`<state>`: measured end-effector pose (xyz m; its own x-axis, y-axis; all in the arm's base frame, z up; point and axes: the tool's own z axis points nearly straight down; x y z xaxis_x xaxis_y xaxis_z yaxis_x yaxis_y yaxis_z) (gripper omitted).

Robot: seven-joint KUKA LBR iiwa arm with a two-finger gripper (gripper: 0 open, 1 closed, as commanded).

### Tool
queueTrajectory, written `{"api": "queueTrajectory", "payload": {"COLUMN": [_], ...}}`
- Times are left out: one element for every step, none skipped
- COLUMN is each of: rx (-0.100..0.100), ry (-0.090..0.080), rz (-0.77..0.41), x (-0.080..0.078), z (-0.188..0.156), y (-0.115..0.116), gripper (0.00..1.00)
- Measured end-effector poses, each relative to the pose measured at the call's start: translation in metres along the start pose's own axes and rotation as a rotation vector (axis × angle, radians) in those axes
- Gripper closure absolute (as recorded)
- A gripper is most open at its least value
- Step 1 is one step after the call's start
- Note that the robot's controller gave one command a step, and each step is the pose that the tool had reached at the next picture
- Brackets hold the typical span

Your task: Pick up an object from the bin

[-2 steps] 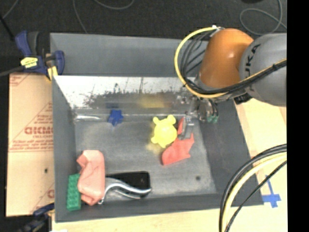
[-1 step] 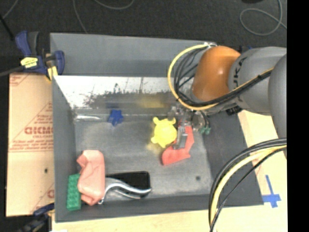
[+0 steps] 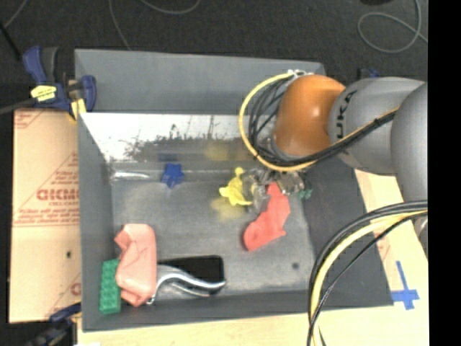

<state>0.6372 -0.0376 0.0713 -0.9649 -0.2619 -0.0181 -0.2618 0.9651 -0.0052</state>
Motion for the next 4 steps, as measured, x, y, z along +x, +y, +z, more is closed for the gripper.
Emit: {"api": "queueTrajectory", "payload": {"rx": [0.0, 0.002, 0.002, 0.003], "ry": [0.0, -0.004, -0.004, -0.009], "rz": [0.0, 0.012, 0.012, 0.003], "x": [0.0, -0.002, -0.002, -0.013], "z": [0.0, -0.096, -0.096, -0.172], "y": [0.0, -0.006, -0.006, -0.018], "gripper": [1.0, 1.0, 1.0, 1.0]}}
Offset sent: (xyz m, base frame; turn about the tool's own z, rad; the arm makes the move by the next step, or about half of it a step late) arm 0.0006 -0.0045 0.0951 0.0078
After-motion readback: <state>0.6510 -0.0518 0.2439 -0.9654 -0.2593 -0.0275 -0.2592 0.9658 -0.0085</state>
